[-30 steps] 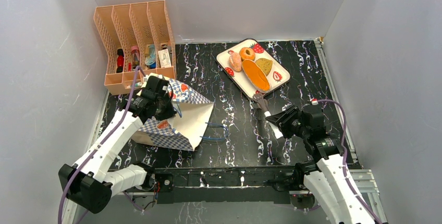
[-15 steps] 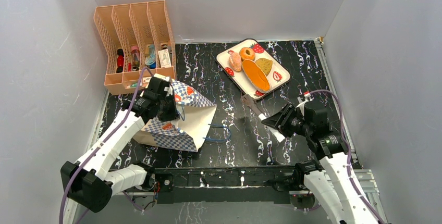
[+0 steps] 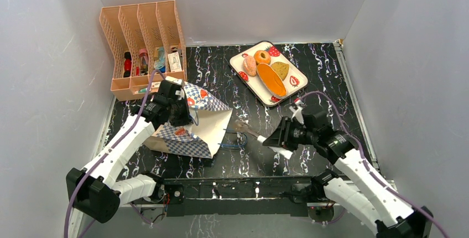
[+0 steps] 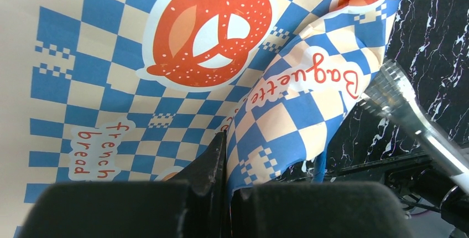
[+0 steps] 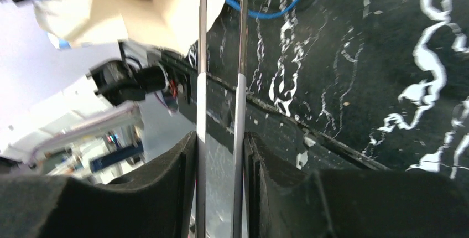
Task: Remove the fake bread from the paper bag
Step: Pick up the fake bread from the paper bag.
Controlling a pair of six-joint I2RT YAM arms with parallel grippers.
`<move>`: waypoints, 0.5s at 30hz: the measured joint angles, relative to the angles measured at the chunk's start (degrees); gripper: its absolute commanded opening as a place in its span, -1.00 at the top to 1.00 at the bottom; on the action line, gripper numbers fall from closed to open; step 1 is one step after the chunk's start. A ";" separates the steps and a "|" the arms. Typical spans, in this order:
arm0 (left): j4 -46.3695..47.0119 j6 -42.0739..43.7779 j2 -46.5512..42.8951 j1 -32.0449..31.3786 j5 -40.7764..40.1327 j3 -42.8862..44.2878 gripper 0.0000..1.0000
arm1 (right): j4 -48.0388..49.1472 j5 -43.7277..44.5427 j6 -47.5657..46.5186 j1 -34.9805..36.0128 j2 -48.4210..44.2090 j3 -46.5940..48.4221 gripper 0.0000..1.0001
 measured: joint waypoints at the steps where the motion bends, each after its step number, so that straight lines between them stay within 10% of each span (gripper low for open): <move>1: 0.11 0.00 0.13 0.00 0.04 0.00 1.00 | 0.70 1.01 0.81 2.93 0.63 0.07 0.41; 15: -0.72 2.82 -0.98 0.00 4.26 0.79 1.00 | 18.88 13.11 10.40 27.23 15.17 0.46 0.42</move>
